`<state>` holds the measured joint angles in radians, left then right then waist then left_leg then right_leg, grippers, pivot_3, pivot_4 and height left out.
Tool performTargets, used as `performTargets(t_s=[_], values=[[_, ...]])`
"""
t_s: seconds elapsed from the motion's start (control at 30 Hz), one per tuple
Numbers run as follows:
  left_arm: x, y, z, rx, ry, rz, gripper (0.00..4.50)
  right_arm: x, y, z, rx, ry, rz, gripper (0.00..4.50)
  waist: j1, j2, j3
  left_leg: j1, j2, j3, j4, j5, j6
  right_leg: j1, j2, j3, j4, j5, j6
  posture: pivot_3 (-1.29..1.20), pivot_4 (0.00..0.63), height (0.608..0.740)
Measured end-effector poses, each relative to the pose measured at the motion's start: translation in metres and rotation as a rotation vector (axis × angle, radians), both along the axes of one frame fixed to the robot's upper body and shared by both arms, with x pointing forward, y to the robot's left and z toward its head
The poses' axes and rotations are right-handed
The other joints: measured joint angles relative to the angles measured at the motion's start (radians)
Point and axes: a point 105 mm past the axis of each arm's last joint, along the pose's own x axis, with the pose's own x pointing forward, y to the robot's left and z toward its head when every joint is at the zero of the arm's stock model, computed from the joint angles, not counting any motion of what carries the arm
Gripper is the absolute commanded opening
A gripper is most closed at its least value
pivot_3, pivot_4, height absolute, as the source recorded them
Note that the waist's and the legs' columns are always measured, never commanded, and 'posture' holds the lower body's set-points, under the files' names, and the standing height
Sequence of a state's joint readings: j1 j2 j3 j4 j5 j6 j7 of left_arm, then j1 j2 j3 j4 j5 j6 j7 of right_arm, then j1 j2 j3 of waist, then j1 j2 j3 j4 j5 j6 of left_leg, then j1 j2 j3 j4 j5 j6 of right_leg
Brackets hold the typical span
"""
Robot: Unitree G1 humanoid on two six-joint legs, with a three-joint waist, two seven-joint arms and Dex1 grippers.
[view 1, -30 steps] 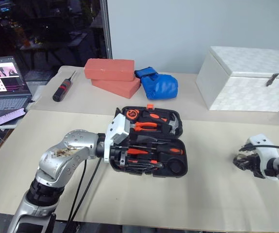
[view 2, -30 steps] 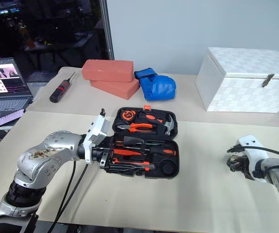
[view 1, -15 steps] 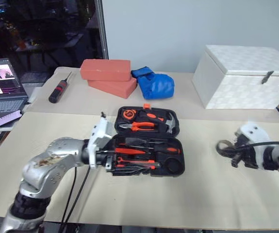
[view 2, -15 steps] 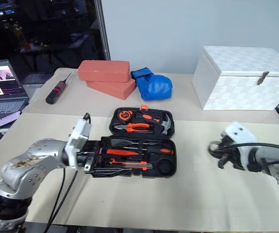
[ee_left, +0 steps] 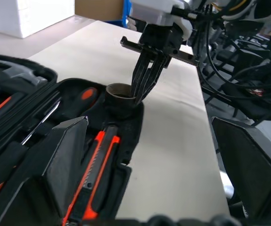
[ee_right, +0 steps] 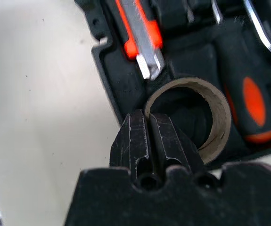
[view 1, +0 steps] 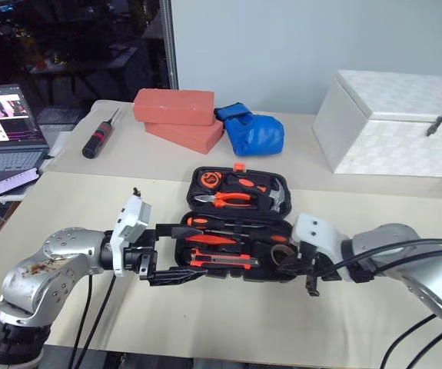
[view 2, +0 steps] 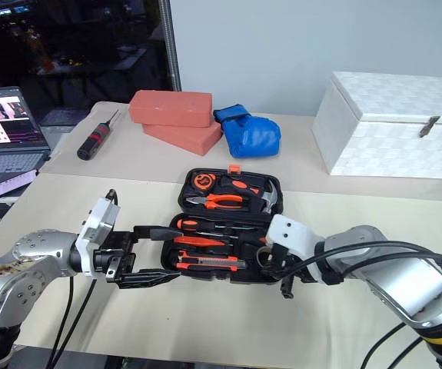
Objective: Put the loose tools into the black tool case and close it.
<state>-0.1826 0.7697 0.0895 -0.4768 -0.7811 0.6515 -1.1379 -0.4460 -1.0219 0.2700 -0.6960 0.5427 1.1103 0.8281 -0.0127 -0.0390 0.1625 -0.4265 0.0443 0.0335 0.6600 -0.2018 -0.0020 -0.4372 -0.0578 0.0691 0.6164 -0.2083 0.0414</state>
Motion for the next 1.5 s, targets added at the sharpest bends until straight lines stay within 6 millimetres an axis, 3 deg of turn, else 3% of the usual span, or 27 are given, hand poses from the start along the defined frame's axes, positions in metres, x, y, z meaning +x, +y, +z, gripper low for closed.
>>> performTargets(t_s=[0.17, 0.47, 0.5, 0.53, 0.73, 0.77, 0.8, 0.93, 1.07, 1.27, 1.37, 1.5], values=[[-0.002, -0.001, -0.001, 0.004, -0.006, 0.010, 4.50, -0.003, 0.005, -0.012, -0.023, 0.039, 0.026, 0.04, 0.000, 0.000, 0.000, 0.001, 0.000, 0.000, 0.000, 0.000, 0.000, -0.001, 0.001, 0.000, 0.005, -0.004, -0.004, 0.00, 0.150, 0.740], [-0.002, 0.001, -0.001, 0.004, -0.021, 0.025, 4.50, 0.000, 0.001, -0.014, -0.040, 0.035, 0.028, 0.04, 0.001, 0.000, 0.000, 0.005, 0.000, 0.000, 0.001, 0.001, 0.000, 0.001, 0.001, 0.000, 0.006, -0.004, -0.006, 0.00, 0.150, 0.740], [-0.001, 0.001, -0.001, 0.004, -0.027, 0.026, 4.50, 0.000, 0.001, -0.014, -0.042, 0.037, 0.029, 0.72, 0.001, 0.000, 0.000, 0.005, 0.001, 0.000, 0.001, 0.001, 0.000, 0.001, 0.001, 0.000, 0.006, -0.004, -0.006, 0.00, 0.150, 0.740], [-0.001, 0.001, -0.001, 0.005, -0.033, 0.027, 4.50, 0.000, -0.001, -0.016, -0.049, 0.040, 0.026, 0.91, 0.001, 0.000, 0.000, 0.004, 0.001, 0.000, 0.001, 0.001, 0.000, 0.001, 0.001, 0.000, 0.006, -0.004, -0.006, 0.00, 0.150, 0.740], [0.000, 0.002, -0.002, 0.012, -0.036, 0.033, 4.50, 0.012, -0.010, -0.016, -0.072, 0.003, -0.019, 3.12, 0.002, -0.001, 0.000, 0.003, 0.000, 0.000, 0.001, 0.000, 0.000, 0.001, 0.001, 0.000, 0.006, -0.005, -0.005, 0.00, 0.150, 0.740], [0.000, 0.002, -0.002, 0.013, -0.036, 0.034, 4.50, 0.013, -0.011, -0.016, -0.071, -0.001, -0.025, 3.23, 0.002, -0.001, 0.000, 0.003, 0.000, 0.000, 0.001, 0.000, 0.000, 0.001, 0.001, 0.000, 0.006, -0.005, -0.005, 0.00, 0.150, 0.740], [0.000, 0.002, -0.002, 0.013, -0.037, 0.035, 4.50, 0.013, -0.012, -0.015, -0.070, -0.003, -0.029, 3.66, 0.002, -0.001, 0.000, 0.003, 0.000, 0.000, 0.001, 0.000, 0.000, 0.001, 0.001, 0.000, 0.006, -0.006, -0.005, 0.00, 0.150, 0.740], [0.005, 0.003, -0.002, 0.011, -0.034, 0.070, 4.50, 0.012, -0.014, -0.013, -0.040, -0.003, -0.041, 3.66, 0.003, -0.001, 0.000, 0.003, 0.000, 0.000, 0.001, 0.000, 0.000, 0.001, 0.001, 0.000, 0.007, -0.006, -0.004, 0.00, 0.150, 0.740], [0.032, 0.006, 0.001, -0.030, -0.014, 0.227, 4.50, 0.004, 0.002, 0.002, 0.159, 0.050, -0.020, 3.66, 0.002, -0.001, 0.000, 0.003, 0.000, -0.001, 0.002, 0.000, 0.000, 0.001, 0.001, 0.000, 0.009, -0.002, 0.002, 0.00, 0.150, 0.740], [0.075, 0.012, 0.005, -0.082, 0.023, 0.453, 4.50, 0.009, -0.005, 0.028, 0.269, -0.021, -0.069, 3.66, 0.001, -0.003, 0.001, 0.005, 0.000, -0.001, 0.003, 0.001, 0.001, 0.002, 0.002, 0.000, 0.010, -0.001, -0.001, 0.00, 0.150, 0.740], [0.116, 0.022, 0.008, -0.039, 0.080, 0.657, 4.50, 0.040, -0.007, 0.039, 0.341, -0.131, -0.209, 3.66, -0.002, -0.004, 0.002, 0.005, -0.001, -0.003, 0.004, 0.003, 0.001, 0.002, 0.003, 0.000, 0.010, 0.003, 0.001, 0.00, 0.150, 0.740], [0.146, 0.028, 0.002, 0.010, 0.192, 0.793, 4.50, 0.083, -0.017, 0.042, 0.411, -0.139, -0.451, 3.66, -0.008, -0.004, 0.002, 0.005, -0.001, -0.003, 0.004, 0.003, 0.001, 0.002, 0.003, 0.001, 0.011, 0.004, 0.001, 0.00, 0.150, 0.740]])
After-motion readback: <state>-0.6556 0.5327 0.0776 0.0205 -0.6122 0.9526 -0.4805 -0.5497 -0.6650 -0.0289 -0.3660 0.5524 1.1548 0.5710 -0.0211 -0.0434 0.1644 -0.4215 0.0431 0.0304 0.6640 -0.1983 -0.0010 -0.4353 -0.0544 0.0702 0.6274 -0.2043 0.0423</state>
